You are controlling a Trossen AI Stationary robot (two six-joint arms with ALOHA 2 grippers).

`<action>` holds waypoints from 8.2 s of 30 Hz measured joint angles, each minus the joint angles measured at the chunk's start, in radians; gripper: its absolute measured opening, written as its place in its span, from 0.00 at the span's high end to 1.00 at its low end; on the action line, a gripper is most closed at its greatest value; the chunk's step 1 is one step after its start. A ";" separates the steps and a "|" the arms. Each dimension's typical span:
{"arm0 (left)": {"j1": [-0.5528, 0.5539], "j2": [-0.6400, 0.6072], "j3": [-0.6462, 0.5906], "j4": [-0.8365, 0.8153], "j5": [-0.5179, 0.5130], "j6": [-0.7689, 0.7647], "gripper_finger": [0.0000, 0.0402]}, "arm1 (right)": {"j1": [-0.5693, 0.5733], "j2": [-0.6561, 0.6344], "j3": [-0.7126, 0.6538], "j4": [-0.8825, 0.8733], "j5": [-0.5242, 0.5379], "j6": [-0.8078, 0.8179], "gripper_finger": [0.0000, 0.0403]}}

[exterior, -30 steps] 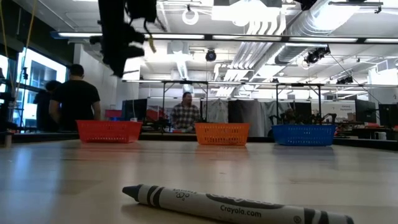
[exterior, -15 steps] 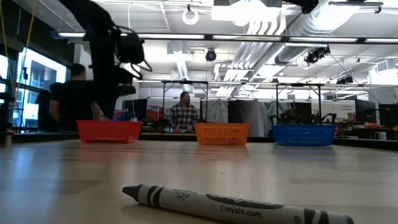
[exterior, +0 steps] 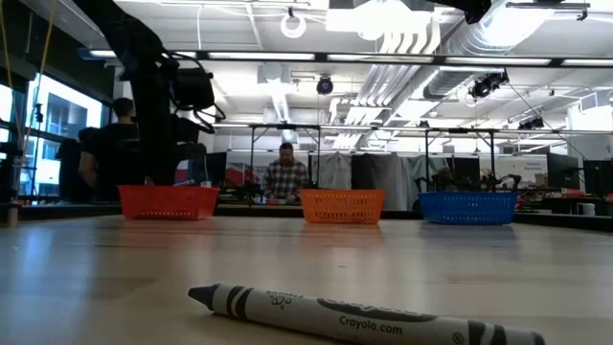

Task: Sort crayons
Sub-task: Put the gray crayon into the red bin, then put the orange crayon into the blue bin

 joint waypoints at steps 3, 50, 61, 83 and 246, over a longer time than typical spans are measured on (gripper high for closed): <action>0.000 0.000 0.000 0.008 0.000 0.009 0.97 | 0.000 0.000 0.000 0.000 0.000 0.000 0.53; -0.781 -0.158 0.106 -0.018 0.243 -0.547 0.83 | 0.000 0.000 0.000 -0.061 0.000 -0.001 0.53; -1.093 -0.002 0.105 -0.348 0.220 -1.176 0.83 | 0.000 0.001 0.000 -0.106 0.000 -0.001 0.53; -1.194 0.225 0.105 -0.680 0.371 -1.790 0.83 | 0.000 0.066 0.000 -0.163 0.000 -0.009 0.53; -0.863 0.126 0.006 -0.200 0.264 -0.901 0.69 | -0.075 0.112 0.000 -0.163 -0.008 0.026 0.53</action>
